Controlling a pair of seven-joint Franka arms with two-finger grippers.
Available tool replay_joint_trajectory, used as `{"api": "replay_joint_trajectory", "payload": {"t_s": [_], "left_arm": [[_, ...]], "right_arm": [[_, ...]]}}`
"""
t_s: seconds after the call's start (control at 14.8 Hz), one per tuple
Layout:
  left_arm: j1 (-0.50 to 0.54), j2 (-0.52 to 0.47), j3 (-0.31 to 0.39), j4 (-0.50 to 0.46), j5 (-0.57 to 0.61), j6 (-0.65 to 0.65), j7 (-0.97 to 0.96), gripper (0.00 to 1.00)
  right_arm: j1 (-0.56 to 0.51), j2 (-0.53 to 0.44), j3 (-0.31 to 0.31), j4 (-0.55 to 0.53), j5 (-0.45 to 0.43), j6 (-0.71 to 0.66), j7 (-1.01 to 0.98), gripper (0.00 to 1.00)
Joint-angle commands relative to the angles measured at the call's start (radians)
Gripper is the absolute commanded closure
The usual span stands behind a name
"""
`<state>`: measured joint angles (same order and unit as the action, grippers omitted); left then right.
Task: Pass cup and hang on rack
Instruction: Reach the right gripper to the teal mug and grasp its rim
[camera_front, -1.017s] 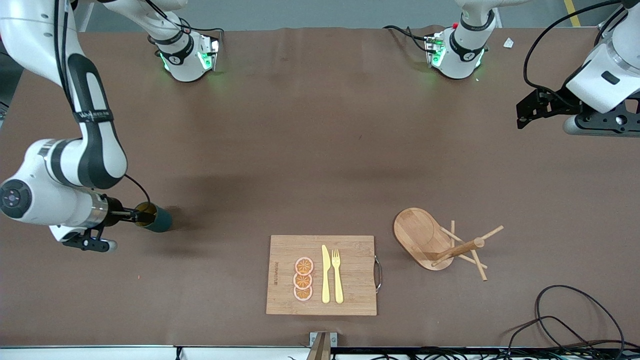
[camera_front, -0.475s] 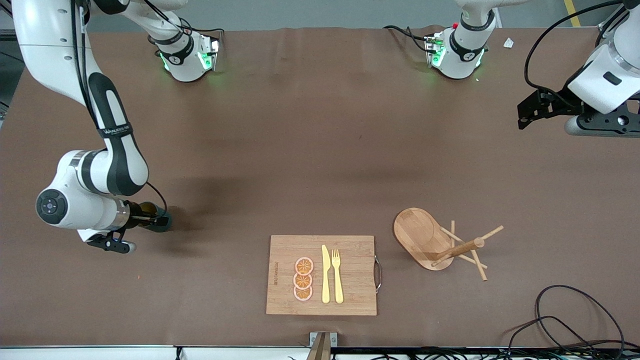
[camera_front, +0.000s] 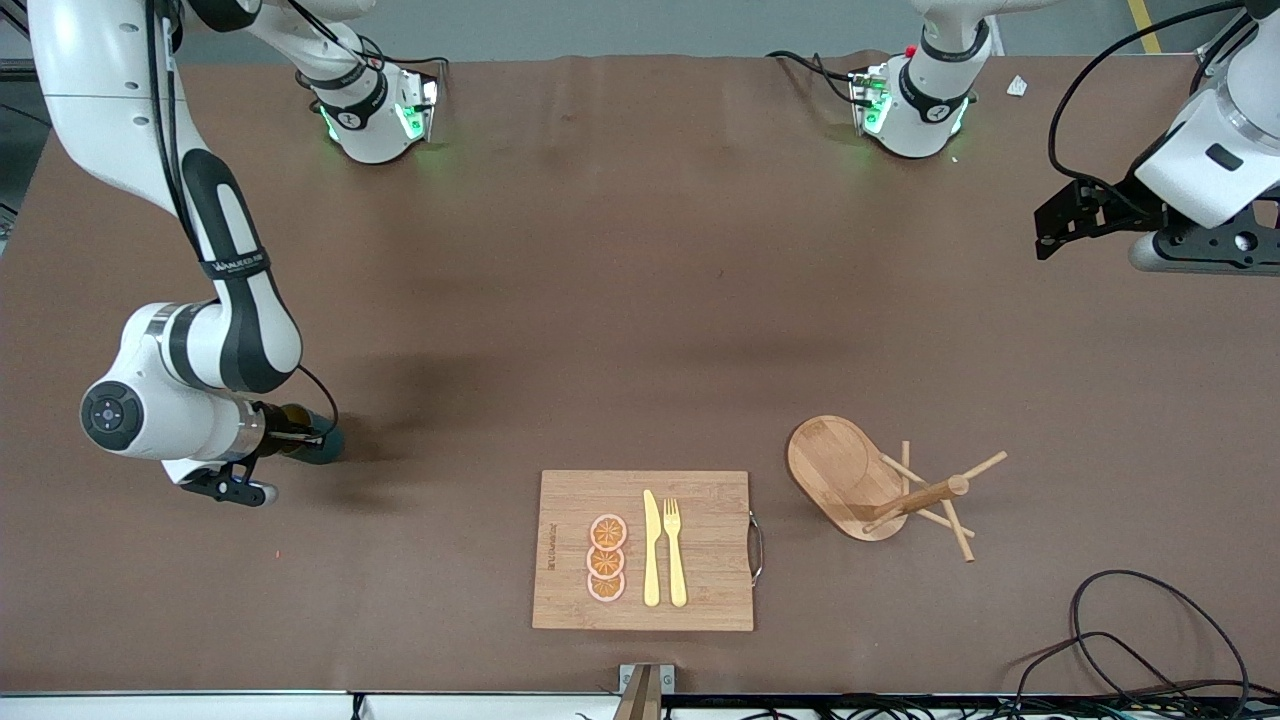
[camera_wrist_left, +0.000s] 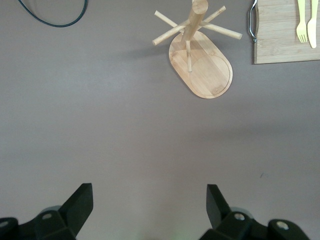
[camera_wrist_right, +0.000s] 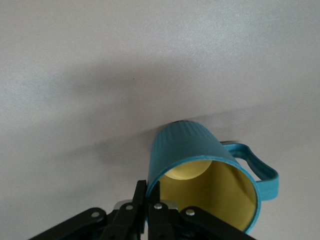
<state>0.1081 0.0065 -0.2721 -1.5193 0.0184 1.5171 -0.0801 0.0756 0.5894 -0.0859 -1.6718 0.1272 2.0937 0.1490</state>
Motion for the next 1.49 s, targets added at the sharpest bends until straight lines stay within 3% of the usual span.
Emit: {"api": "replay_joint_trajectory", "payload": {"t_s": [0.0, 0.27, 0.47, 0.75, 1.02, 1.42], "left_arm": [[0.002, 0.003, -0.006, 0.008, 0.005, 0.005, -0.004, 0.0], [0.005, -0.007, -0.006, 0.008, 0.003, -0.002, 0.0, 0.0], [0.002, -0.007, -0.006, 0.008, 0.003, -0.002, -0.004, 0.0], [0.001, -0.003, -0.006, 0.01, 0.002, 0.008, -0.006, 0.0], [-0.001, 0.001, -0.006, 0.011, -0.003, 0.023, -0.006, 0.0], [-0.004, 0.016, -0.006, 0.013, -0.008, 0.026, -0.004, 0.0]], "right_arm": [[0.016, -0.011, 0.001, -0.005, 0.009, 0.002, 0.001, 1.0], [0.041, -0.022, 0.069, 0.099, 0.017, -0.058, 0.012, 1.0], [0.072, -0.016, 0.161, 0.251, 0.02, -0.193, 0.185, 1.0], [0.272, -0.008, 0.173, 0.302, 0.017, -0.185, 0.438, 1.0], [0.467, 0.099, 0.173, 0.438, 0.017, -0.114, 0.752, 1.0], [0.657, 0.249, 0.175, 0.48, 0.063, 0.211, 1.015, 1.0]]}}
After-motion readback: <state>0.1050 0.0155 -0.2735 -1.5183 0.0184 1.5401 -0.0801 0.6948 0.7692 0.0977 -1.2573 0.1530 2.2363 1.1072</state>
